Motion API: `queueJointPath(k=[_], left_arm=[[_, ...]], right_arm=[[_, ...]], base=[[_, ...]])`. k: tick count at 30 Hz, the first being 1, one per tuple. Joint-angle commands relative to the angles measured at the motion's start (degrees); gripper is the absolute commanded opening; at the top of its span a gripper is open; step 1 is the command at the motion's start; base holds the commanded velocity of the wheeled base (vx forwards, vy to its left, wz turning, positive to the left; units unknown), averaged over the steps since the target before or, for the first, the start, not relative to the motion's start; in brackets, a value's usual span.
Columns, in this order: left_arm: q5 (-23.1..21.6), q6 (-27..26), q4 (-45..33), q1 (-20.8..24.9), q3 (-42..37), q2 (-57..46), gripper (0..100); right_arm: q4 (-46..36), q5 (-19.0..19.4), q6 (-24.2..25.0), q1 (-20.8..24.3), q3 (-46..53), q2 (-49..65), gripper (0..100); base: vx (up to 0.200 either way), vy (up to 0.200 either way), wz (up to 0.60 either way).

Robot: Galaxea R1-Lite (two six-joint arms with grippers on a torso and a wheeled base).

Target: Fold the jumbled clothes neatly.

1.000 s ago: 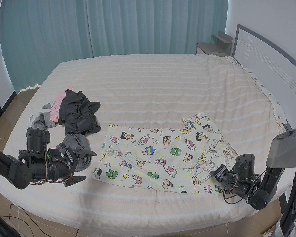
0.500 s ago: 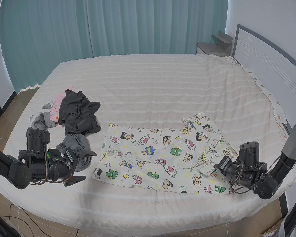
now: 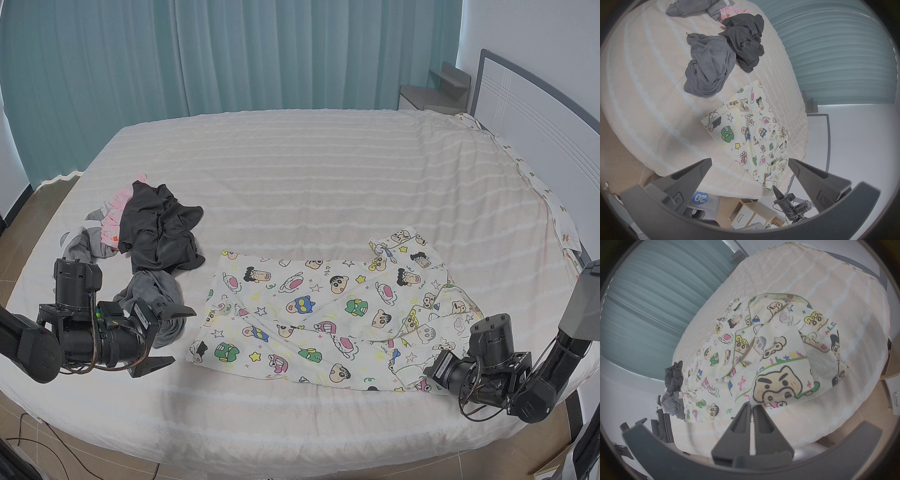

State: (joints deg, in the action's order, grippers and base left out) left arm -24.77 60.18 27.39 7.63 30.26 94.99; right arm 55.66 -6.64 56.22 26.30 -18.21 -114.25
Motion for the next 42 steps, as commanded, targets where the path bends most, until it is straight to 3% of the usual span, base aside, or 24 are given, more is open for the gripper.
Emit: queueJointPath(k=[1,8,9,14,21,25,34,42], left_arm=[[-0.01,0.02,0.03,0.02,-0.02,0.2,100],[-0.01,0.02,0.03,0.1,-0.02,0.55,100],[-0.01,0.02,0.03,0.02,-0.02,0.55,100],[-0.01,0.02,0.03,0.02,-0.02,0.64,100],[-0.01,0.02,0.03,0.02,-0.02,1.25,100],[-0.01,0.02,0.12,0.02,-0.02,1.25,100],[0.07,0.02,0.12,0.1,-0.02,1.34,100],[0.07,0.02,0.12,0.02,-0.02,1.34,100]], right_arm=[[0.06,-0.04,-0.06,1.04,0.9,-1.77,0],[0.41,-0.04,0.38,0.86,1.51,-5.02,0],[0.41,-0.04,0.38,0.86,1.69,-5.37,100],[1.47,0.14,0.38,0.86,2.92,-5.37,100],[11.4,0.67,0.03,1.83,11.45,0.34,100],[13.07,1.11,-0.15,1.83,13.47,4.12,100],[12.45,6.03,-1.73,1.3,12.41,10.1,100],[14.04,9.02,-1.73,-6.78,4.59,-4.05,100]], base=[[0.0,0.0,0.0],[0.0,0.0,0.0],[0.0,0.0,0.0],[0.0,0.0,0.0],[0.0,0.0,0.0],[0.0,0.0,0.0],[0.0,0.0,0.0],[0.0,0.0,0.0]])
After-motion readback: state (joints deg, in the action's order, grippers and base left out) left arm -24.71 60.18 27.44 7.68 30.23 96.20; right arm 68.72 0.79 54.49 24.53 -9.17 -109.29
